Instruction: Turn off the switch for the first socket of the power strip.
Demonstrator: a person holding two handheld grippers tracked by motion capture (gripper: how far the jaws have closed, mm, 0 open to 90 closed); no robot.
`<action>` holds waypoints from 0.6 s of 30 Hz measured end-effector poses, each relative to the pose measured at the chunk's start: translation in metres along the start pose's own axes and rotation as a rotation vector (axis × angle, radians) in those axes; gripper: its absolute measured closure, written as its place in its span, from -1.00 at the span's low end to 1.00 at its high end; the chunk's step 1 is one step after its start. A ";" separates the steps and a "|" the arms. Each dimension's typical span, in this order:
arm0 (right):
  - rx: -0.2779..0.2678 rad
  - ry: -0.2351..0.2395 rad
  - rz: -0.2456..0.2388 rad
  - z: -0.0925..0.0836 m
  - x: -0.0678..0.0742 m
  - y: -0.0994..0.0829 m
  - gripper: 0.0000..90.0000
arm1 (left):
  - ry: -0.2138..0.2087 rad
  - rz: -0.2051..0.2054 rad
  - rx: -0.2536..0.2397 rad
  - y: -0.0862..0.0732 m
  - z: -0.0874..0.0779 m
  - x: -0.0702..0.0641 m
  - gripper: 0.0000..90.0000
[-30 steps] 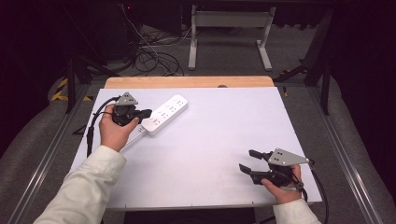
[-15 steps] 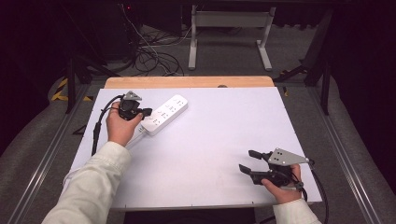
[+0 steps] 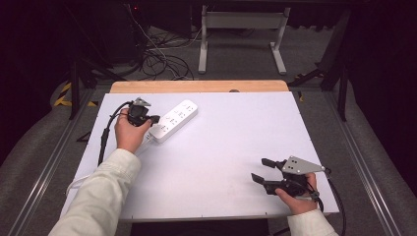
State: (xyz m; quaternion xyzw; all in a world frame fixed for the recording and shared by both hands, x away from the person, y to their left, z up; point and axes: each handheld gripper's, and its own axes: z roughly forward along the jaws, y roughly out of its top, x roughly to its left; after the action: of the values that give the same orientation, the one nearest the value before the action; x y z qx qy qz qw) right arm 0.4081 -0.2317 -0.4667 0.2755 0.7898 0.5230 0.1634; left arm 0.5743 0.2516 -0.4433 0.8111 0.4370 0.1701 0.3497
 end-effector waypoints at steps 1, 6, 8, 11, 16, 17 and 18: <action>0.001 0.000 0.000 0.000 0.000 0.000 -0.24 | 0.000 0.000 0.000 0.000 0.000 0.000 1.00; 0.002 0.000 0.002 0.000 0.000 0.000 -0.24 | -0.003 -0.007 0.012 0.000 0.006 -0.001 1.00; 0.002 0.000 0.002 0.000 0.000 0.000 -0.24 | 0.003 0.000 0.018 -0.001 0.008 0.000 1.00; 0.002 0.000 0.001 0.000 0.000 0.000 -0.24 | 0.006 -0.002 0.020 -0.001 0.008 0.000 1.00; 0.003 0.001 0.001 0.000 0.000 0.000 -0.25 | 0.007 -0.005 0.018 -0.002 0.009 -0.001 1.00; 0.003 0.001 0.001 0.000 0.000 0.000 -0.25 | 0.005 -0.009 0.018 -0.002 0.009 -0.002 1.00; 0.002 0.003 -0.001 0.000 0.000 0.000 -0.25 | 0.008 -0.009 0.018 -0.002 0.010 -0.002 1.00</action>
State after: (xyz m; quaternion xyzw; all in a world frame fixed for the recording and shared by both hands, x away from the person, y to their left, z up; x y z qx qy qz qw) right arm 0.4081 -0.2319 -0.4669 0.2745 0.7908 0.5224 0.1621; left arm 0.5778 0.2465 -0.4511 0.8116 0.4434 0.1680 0.3412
